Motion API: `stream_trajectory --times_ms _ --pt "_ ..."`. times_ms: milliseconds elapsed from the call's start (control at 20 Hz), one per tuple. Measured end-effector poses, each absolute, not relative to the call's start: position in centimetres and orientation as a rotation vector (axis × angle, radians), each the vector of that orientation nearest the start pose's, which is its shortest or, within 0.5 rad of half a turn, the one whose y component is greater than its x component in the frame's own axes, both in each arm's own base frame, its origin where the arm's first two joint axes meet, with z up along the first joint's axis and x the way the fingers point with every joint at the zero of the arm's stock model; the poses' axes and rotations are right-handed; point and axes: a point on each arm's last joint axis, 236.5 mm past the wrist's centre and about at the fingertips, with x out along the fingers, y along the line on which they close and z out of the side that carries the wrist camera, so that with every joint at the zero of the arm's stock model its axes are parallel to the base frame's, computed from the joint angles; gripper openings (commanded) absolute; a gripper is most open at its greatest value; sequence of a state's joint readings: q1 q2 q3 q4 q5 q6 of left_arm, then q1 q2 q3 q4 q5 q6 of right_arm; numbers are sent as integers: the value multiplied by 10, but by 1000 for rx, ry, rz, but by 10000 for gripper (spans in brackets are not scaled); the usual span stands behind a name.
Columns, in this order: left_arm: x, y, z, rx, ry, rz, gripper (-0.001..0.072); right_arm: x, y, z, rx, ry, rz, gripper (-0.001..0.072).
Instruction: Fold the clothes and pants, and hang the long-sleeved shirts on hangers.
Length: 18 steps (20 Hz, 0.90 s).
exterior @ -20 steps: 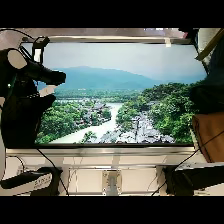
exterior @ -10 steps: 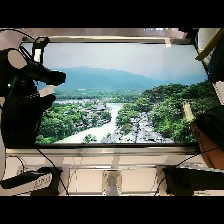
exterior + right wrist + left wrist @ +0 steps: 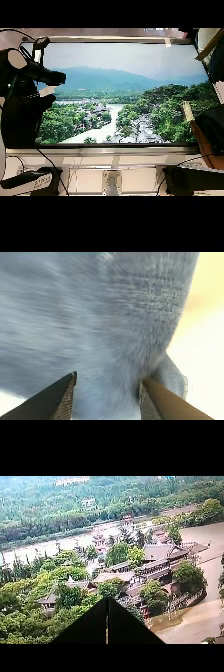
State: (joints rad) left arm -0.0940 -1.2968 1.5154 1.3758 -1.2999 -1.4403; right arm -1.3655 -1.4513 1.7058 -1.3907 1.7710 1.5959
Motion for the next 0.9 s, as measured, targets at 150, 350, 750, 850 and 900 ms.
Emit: stream_trajectory --times_ms 150,350,750,850,900 --pt "418 -84 127 20 1069 -296 11 166 -350 171 1012 943 -839 449" --pt "415 -84 125 20 1080 -298 11 249 -295 244 859 806 -560 447" --pt "411 -84 124 13 1099 -295 11 356 -95 279 514 924 45 212" --pt "411 -84 124 13 1100 -295 11 365 -61 276 434 954 128 212" --pt "411 -84 123 13 1101 -295 12 368 -47 273 401 970 157 212"
